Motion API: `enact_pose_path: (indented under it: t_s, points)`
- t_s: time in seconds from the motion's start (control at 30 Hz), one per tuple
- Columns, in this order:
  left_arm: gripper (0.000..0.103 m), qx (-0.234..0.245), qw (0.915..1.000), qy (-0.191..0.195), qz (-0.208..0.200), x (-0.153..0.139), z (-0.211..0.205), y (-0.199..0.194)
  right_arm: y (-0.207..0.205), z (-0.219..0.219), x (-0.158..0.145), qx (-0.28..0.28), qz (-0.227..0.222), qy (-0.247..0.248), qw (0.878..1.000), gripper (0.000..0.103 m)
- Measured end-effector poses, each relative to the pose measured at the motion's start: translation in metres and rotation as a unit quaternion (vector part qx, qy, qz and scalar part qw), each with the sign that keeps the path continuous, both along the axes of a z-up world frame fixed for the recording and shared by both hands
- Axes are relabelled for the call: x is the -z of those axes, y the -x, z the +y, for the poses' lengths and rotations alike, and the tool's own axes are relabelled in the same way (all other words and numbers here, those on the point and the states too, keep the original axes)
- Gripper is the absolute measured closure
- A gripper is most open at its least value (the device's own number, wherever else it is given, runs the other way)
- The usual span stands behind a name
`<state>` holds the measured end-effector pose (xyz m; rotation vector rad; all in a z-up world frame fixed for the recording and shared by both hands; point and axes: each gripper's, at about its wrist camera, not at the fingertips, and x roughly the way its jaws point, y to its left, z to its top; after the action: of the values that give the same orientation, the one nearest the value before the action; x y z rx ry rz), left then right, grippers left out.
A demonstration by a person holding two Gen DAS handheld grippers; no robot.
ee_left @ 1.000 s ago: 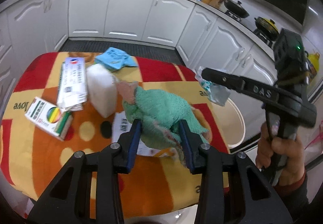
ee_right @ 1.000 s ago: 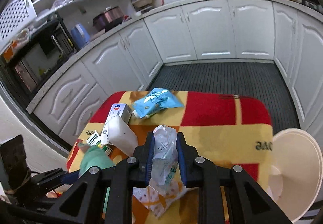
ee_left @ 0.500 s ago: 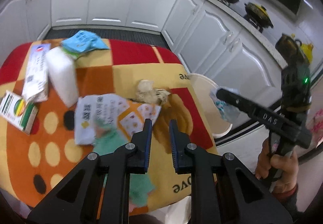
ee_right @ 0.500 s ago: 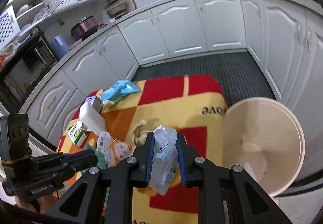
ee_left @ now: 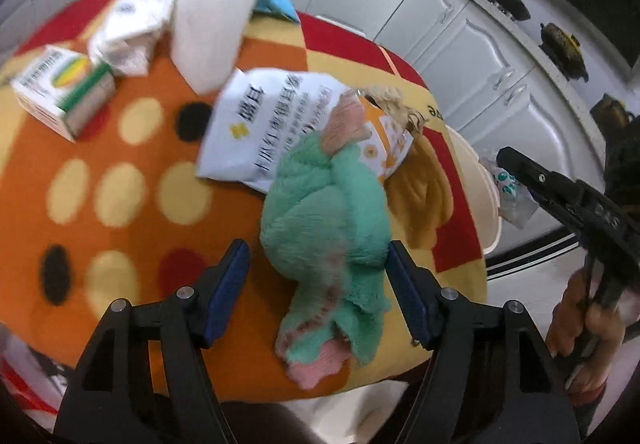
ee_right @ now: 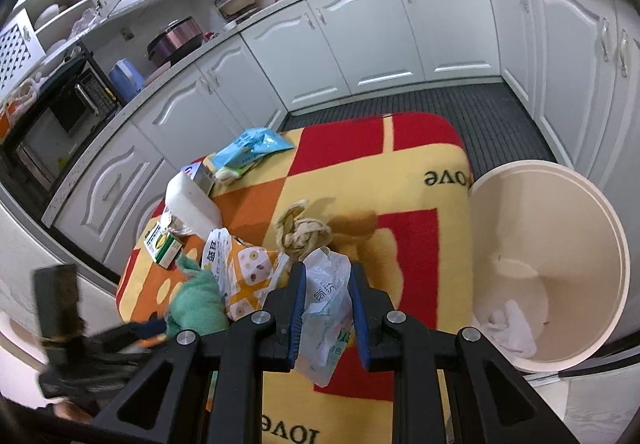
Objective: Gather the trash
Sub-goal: 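Lift the green towel with the left tool while the right tool carries the plastic bag to the bucket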
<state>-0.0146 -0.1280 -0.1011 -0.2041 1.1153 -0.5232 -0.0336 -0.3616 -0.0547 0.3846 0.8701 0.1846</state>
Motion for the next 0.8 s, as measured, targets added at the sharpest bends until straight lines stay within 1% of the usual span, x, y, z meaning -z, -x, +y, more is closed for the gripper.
enact_pose_path:
  t_s: [0.03,0.07,0.1,0.13,0.17,0.23,0.3,0.37,0.57,0.7,0.8]
  points:
    - [0.035,0.006,0.9999,-0.005,-0.006,0.001,-0.005,0.0,0.001,0.0,0.0,0.0,0.0,0.002,1.0,0.082]
    - [0.044,0.014,0.9997,-0.014,-0.014,0.001,-0.009,0.0,0.002,0.0,-0.001,0.0,-0.001,0.003,1.0,0.082]
    - [0.058,0.024,0.9995,-0.013,-0.017,0.001,-0.012,0.001,0.004,-0.001,-0.002,0.002,-0.002,0.003,1.0,0.082]
    - [0.069,0.038,0.9991,-0.009,-0.014,0.0,-0.015,0.002,0.006,-0.002,-0.003,0.004,-0.003,0.003,1.0,0.082]
    - [0.072,0.045,0.9988,-0.015,-0.016,-0.004,-0.017,0.004,0.008,-0.005,-0.004,0.007,-0.005,0.003,1.0,0.082]
    - [0.074,0.055,0.9974,-0.025,-0.04,-0.016,-0.02,0.01,0.01,-0.008,-0.006,0.012,-0.007,0.002,1.0,0.082]
    - [0.074,0.07,0.9954,-0.024,-0.061,-0.033,-0.026,0.015,0.015,-0.014,-0.007,0.019,-0.011,-0.002,1.0,0.082]
    - [0.074,0.083,0.9935,-0.026,-0.074,-0.044,-0.032,0.016,0.018,-0.018,-0.009,0.024,-0.014,-0.004,1.0,0.082]
    - [0.074,0.109,0.989,-0.031,-0.095,-0.065,-0.062,0.014,0.026,-0.034,-0.014,0.045,-0.021,0.004,0.999,0.082]
    - [0.074,0.131,0.984,-0.032,-0.117,-0.079,-0.091,0.013,0.032,-0.049,-0.015,0.066,-0.019,0.012,0.998,0.082]
    - [0.074,0.143,0.9813,-0.035,-0.124,-0.084,-0.114,0.009,0.037,-0.064,-0.015,0.086,-0.017,0.026,0.996,0.082]
